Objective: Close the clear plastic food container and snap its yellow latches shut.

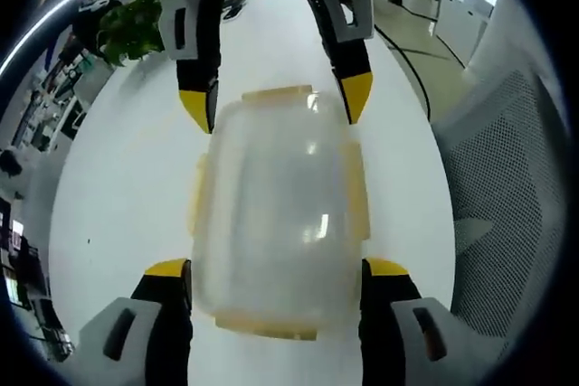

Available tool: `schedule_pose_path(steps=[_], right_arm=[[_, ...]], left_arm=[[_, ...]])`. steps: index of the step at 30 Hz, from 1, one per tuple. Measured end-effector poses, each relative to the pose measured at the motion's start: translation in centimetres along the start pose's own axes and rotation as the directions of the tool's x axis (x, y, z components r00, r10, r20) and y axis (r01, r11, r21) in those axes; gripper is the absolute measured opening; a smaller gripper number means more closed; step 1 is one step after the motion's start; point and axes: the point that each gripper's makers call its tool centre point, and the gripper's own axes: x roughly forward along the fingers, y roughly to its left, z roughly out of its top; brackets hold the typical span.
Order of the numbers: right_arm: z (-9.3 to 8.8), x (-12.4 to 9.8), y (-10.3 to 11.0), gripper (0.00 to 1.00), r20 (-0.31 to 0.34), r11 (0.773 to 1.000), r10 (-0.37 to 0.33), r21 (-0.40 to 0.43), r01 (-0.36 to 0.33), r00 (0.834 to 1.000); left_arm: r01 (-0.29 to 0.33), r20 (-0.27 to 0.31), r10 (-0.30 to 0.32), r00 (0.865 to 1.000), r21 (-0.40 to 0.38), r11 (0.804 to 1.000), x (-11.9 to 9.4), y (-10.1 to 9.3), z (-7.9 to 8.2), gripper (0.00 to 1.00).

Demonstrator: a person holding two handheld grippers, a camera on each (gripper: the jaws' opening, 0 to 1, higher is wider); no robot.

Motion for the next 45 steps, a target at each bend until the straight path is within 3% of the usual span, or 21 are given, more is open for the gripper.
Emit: schedule_pose_path(steps=[17, 45], right_arm=[[1.4, 0.3, 1.1, 0.69, -0.022, 1.000, 0.001, 0.021, -0.001, 1.000], [7.0, 1.8, 2.4, 0.68, -0.017, 1.000, -0.001, 0.022, 0.002, 1.000]], left_arm=[[0.006, 0.006, -0.006, 1.000, 0.014, 1.000, -0.7, -0.9, -1.2, 0.75], [0.002, -0.011, -0.002, 1.000, 0.016, 1.000, -3.4, -2.2, -6.5, 0.75]])
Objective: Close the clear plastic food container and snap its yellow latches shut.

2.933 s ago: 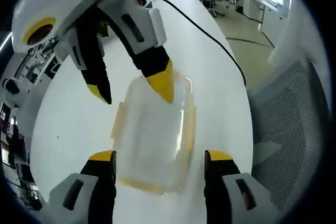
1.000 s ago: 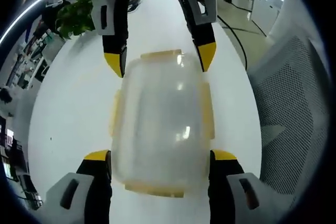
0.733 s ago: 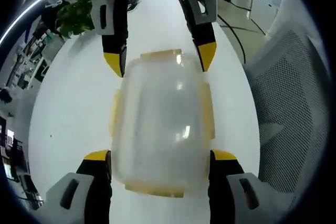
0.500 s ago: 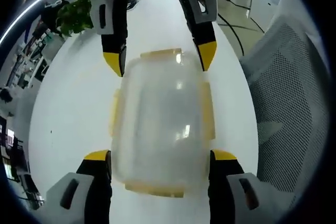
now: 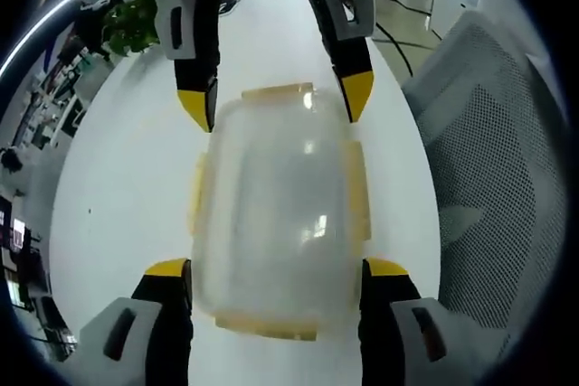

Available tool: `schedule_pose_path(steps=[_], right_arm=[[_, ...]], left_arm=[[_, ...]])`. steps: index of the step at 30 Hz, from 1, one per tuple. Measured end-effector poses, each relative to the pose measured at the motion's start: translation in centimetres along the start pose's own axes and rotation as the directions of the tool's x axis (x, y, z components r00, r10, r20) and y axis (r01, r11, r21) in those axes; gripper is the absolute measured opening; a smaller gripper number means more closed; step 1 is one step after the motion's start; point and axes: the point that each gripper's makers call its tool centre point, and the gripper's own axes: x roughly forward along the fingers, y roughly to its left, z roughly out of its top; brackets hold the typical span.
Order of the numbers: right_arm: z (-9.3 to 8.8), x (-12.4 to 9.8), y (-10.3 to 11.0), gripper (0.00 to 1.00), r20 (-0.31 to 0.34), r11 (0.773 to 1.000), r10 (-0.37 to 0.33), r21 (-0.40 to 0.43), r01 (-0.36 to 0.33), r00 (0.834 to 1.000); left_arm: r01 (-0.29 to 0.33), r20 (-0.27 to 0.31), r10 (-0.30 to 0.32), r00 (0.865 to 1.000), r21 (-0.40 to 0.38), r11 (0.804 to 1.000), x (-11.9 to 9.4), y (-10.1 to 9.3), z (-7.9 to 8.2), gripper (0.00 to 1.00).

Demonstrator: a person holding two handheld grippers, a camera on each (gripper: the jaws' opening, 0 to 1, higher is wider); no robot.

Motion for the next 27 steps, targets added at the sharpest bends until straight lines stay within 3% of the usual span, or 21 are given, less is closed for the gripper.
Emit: schedule_pose_path(steps=[17, 27], right_arm=[[3.2, 0.9, 0.3, 0.68, -0.003, 1.000, -0.006, 0.003, 0.006, 1.000], [3.8, 1.1, 0.3, 0.68, -0.016, 1.000, -0.008, 0.003, 0.008, 1.000]], left_arm=[[-0.004, 0.006, 0.004, 1.000, -0.005, 1.000, -1.3, -0.2, -3.0, 0.75], [-0.009, 0.026, 0.010, 1.000, -0.016, 1.000, -1.6, -0.2, -3.6, 0.75]])
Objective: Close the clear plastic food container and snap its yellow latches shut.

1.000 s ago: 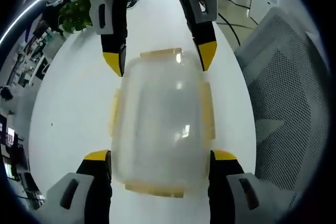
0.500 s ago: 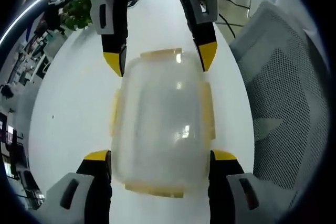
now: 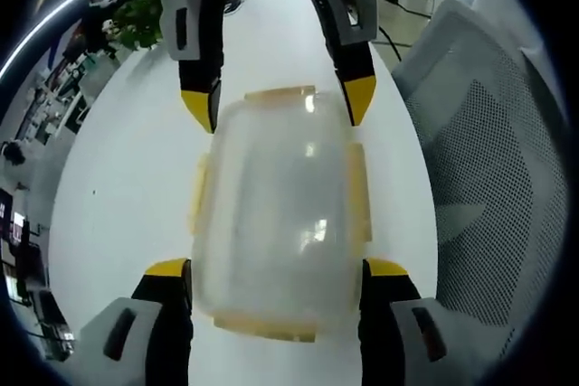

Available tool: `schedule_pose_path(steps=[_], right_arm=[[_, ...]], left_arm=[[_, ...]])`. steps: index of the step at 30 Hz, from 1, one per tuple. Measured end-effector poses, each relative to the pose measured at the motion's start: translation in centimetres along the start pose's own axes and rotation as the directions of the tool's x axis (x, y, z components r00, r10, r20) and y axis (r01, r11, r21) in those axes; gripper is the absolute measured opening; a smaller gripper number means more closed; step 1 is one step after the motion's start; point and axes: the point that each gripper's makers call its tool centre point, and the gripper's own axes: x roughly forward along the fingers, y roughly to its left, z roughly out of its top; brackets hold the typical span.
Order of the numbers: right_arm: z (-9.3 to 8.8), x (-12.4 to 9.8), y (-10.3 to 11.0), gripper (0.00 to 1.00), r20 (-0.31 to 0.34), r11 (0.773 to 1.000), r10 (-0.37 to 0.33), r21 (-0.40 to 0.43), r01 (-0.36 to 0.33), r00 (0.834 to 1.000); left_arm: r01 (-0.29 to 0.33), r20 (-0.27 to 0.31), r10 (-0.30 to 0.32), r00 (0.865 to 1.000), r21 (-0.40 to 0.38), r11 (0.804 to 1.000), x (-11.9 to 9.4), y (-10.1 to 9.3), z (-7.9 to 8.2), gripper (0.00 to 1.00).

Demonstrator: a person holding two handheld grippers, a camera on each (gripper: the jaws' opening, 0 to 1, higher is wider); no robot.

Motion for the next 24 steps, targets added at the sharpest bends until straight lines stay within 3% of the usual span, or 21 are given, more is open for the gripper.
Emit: schedule_pose_path(steps=[24], right_arm=[[0.83, 0.22, -0.35, 0.68, 0.017, 1.000, -0.002, 0.003, 0.002, 1.000]], left_arm=[[0.001, -0.014, -0.001, 1.000, 0.004, 1.000, -0.13, 0.43, -0.83, 0.75]])
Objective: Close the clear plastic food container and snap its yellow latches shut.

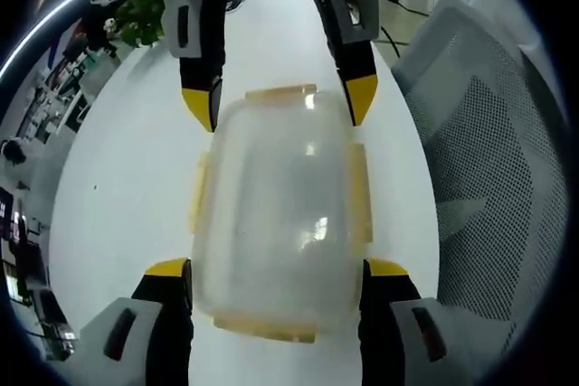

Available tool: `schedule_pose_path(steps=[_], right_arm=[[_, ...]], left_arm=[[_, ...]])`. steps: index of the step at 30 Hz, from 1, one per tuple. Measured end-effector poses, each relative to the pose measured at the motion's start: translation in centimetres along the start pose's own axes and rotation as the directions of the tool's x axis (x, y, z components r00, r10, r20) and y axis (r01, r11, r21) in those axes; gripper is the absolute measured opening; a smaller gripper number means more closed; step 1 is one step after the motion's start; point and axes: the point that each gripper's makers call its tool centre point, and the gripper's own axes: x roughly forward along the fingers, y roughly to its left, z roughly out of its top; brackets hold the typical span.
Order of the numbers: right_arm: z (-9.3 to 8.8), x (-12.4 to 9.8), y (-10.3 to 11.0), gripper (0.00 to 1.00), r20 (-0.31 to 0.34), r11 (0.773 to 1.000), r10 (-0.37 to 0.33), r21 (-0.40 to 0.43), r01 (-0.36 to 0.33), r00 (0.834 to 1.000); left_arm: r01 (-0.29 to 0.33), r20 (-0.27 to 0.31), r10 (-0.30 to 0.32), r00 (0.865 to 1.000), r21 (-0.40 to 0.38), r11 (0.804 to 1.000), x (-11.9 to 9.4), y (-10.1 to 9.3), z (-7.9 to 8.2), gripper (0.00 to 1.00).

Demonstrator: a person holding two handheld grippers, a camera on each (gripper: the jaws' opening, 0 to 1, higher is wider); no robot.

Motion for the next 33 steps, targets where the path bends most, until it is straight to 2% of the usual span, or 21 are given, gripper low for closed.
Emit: schedule_pose_path(steps=[17, 33], right_arm=[[-0.4, 0.1, -2.3, 0.69, -0.004, 1.000, 0.002, -0.006, -0.002, 1.000], [-0.1, 0.5, -4.6, 0.69, 0.003, 1.000, 0.002, -0.013, -0.002, 1.000]], left_arm=[[0.001, 0.008, -0.001, 1.000, -0.007, 1.000, 0.5, 2.2, 0.2, 0.75], [-0.001, 0.007, 0.001, 1.000, -0.015, 1.000, 1.0, 4.3, -0.3, 0.75]])
